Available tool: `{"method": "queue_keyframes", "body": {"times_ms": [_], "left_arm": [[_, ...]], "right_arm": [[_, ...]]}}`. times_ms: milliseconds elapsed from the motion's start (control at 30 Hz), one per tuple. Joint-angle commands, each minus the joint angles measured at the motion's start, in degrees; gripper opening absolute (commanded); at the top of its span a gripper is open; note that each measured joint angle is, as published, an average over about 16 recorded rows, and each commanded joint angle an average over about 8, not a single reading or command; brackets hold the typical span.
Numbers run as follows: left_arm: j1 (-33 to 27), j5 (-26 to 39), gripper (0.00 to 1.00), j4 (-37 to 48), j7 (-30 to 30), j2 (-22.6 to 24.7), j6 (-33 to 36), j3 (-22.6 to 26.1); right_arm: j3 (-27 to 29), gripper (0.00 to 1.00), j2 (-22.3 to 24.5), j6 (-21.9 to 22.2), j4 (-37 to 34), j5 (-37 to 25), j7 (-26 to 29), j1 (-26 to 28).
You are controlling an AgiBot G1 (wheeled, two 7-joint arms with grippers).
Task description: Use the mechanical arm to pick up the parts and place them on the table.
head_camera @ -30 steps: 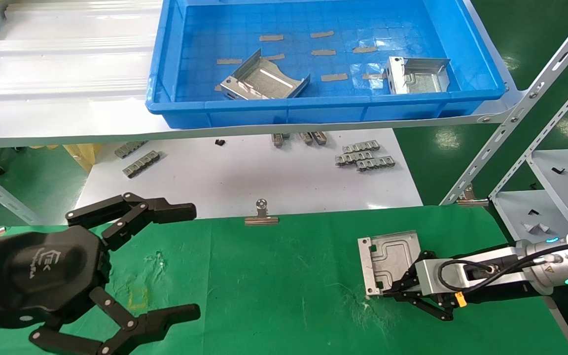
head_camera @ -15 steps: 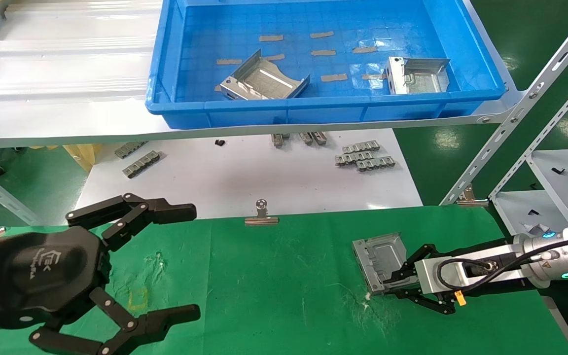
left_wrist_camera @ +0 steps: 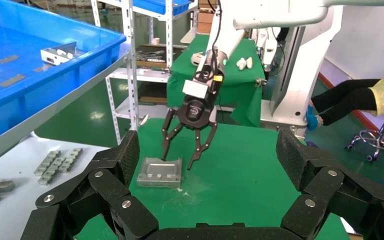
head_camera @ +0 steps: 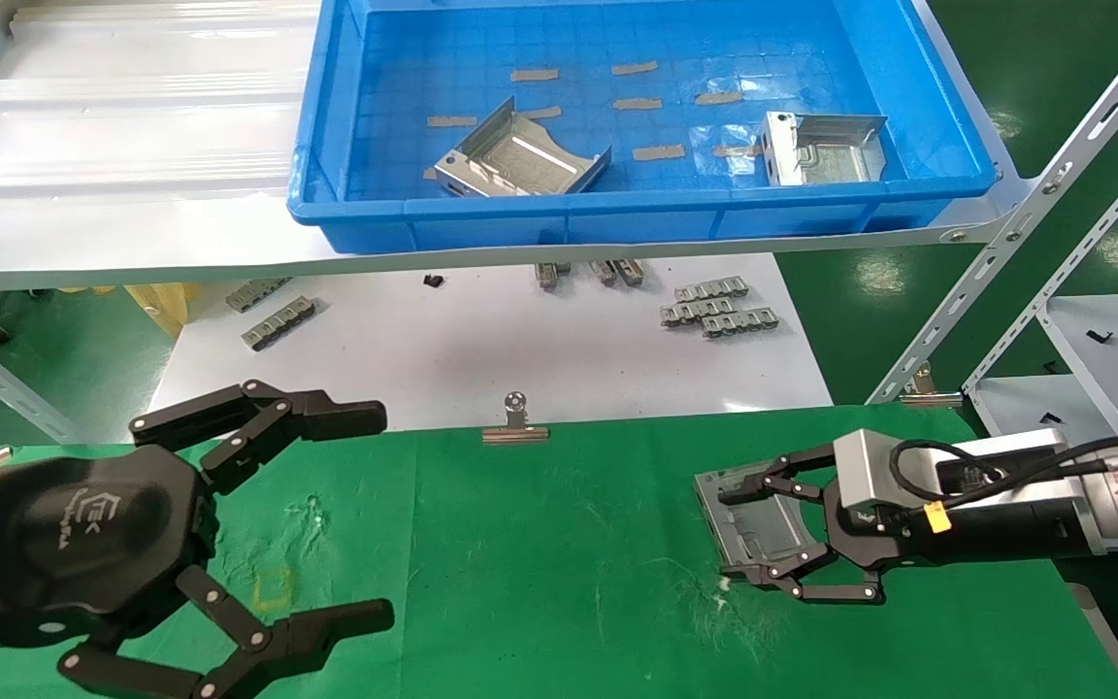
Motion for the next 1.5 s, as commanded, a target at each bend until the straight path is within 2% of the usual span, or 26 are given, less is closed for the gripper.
{"method": "queue_keyframes", "body": {"times_ms": [33,500,1500], "left_arm": [[0.0,0.0,1.00,0.0,0.0,0.0,0.0,0.0],[0.0,0.0,1.00,0.0,0.0,0.0,0.0,0.0],[0.0,0.0,1.00,0.0,0.0,0.0,0.0,0.0]], "right_arm": [[0.7,1.00,0.5,-0.4,0.6,1.5,1.3,-0.5],[2.6,1.00,1.1,0.0,2.9,1.7,2.8,-1.9],[29.8,1.00,9.7,2.9,34.3,5.7,25.5,-19.6]]}}
